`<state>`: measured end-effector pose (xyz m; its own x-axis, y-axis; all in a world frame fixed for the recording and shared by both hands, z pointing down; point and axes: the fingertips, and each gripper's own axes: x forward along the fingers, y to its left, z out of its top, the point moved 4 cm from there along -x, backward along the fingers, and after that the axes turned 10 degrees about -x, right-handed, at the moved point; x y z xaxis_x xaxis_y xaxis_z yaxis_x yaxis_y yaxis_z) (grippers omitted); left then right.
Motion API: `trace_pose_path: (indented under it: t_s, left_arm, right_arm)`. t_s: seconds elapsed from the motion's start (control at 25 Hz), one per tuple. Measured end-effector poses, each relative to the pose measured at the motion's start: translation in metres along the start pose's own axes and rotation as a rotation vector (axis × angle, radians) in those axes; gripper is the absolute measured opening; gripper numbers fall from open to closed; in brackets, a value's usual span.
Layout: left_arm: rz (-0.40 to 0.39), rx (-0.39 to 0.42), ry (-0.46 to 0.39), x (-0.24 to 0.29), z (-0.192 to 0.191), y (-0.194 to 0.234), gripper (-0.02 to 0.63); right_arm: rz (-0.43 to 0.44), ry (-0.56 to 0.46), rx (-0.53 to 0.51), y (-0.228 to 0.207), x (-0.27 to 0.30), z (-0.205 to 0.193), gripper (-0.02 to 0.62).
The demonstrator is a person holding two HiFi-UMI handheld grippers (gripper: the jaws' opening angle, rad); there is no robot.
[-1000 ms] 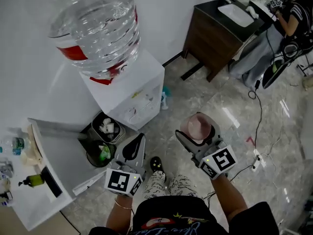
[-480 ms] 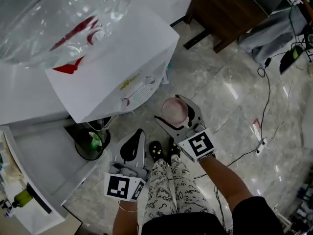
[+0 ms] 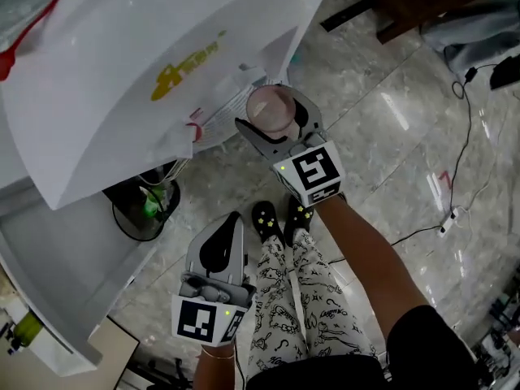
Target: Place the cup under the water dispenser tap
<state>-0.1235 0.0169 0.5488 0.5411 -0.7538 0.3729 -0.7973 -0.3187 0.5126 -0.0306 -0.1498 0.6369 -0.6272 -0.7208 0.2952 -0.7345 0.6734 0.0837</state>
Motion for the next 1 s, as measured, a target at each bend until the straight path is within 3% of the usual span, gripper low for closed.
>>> trace_pose_path:
  t_s: [0.28,0.52,1.0]
  left_arm:
    - [0.027,-0.048,-0.006,0.003,-0.007,0.008,-0.006]
    - [-0.005,0.058,0.012,0.009,-0.004,0.001,-0.006]
    - [0.023,0.017,0.041,0.011,-0.009,0.006,-0.006]
  right_arm:
    - [0.001,0.045,-0.008,-0.009,0.028,-0.025,0.374]
    - [0.016,0.039,-0.029,-0.009,0.039,-0.029,0.374]
    - [0.055,0.035,-0.025,-0.009,0.055,-0.042,0.374]
